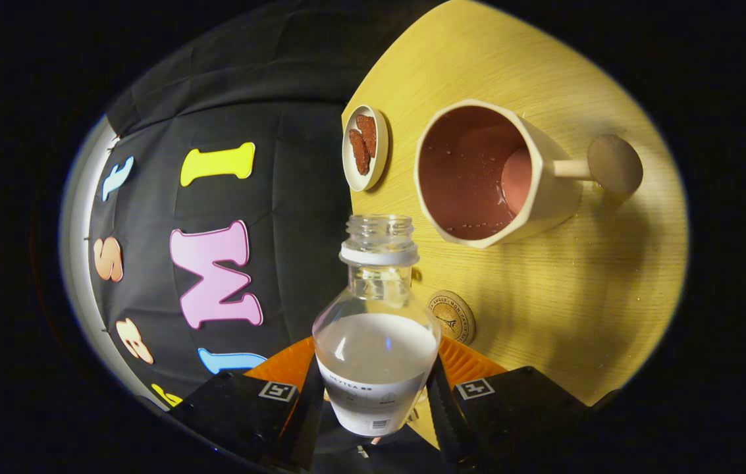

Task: Take the bottle from table, then pour the juice into the cup, finally place the bottle on the coaster

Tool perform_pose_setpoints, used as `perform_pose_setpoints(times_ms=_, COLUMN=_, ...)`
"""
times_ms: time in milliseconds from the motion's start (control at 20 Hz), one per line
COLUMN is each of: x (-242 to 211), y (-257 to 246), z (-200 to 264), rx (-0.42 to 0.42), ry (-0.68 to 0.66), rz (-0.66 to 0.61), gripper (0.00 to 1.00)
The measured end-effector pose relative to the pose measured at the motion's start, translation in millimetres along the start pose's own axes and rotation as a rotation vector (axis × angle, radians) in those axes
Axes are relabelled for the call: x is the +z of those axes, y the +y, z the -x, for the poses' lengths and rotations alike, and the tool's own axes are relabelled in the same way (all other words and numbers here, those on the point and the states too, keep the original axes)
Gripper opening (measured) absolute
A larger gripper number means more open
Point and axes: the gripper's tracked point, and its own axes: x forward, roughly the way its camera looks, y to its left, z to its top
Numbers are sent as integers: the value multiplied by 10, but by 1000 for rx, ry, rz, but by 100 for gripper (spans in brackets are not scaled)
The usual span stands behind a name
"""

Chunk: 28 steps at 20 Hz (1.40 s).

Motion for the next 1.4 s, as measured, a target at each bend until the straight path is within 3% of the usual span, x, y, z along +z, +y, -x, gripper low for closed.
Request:
perform_pose_setpoints(times_ms=250, x=55, y=-42, z=-1, rx=-9, ry=-2, rz=-119, gripper=72)
perform_pose_setpoints(times_ms=800, x=-12, y=29, z=15, rx=-38, ry=66, rz=-246, gripper=73)
perform_pose_setpoints(times_ms=1400, x=87, y=258, z=74, rx=-31, ry=36, rz=-469, gripper=73)
